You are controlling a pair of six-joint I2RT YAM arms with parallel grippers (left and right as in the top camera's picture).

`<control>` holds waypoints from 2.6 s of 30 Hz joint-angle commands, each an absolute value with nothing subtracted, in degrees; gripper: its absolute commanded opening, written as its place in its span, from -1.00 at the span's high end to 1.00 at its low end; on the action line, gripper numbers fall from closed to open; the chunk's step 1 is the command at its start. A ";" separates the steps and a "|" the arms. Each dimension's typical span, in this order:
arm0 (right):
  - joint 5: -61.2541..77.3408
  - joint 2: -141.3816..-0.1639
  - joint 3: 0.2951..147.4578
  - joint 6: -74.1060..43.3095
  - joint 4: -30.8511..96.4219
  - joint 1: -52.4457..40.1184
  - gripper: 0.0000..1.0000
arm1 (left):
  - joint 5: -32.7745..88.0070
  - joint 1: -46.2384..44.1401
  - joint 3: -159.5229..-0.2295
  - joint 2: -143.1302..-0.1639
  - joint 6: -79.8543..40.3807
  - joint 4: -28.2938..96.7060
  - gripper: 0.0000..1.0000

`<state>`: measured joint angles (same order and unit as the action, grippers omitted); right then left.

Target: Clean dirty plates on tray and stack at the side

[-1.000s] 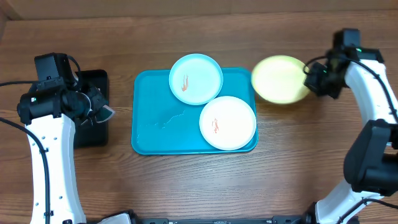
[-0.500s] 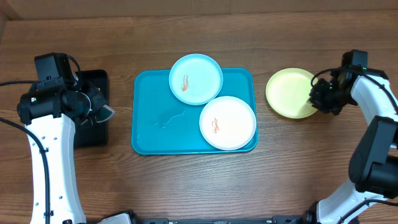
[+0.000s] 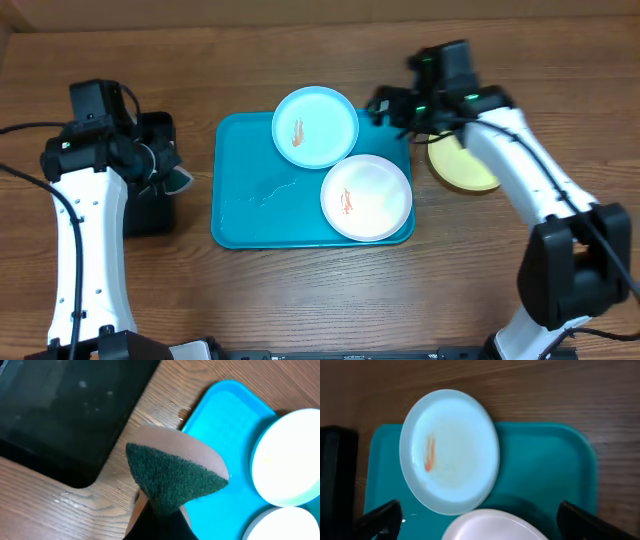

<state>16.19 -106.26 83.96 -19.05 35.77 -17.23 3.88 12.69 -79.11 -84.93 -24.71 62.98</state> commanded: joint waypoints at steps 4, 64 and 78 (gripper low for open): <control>-0.30 -113.78 84.73 -28.82 29.04 -25.12 -0.97 | 6.26 10.48 -78.78 -85.52 -21.17 62.15 0.91; 1.56 -123.55 88.25 -22.81 27.51 -39.81 0.36 | 7.49 -6.90 -78.78 -104.84 -23.46 56.29 0.91; 1.56 -123.59 86.26 -13.67 26.48 -39.79 0.41 | 7.09 -6.90 -78.81 -105.65 -24.88 56.05 0.91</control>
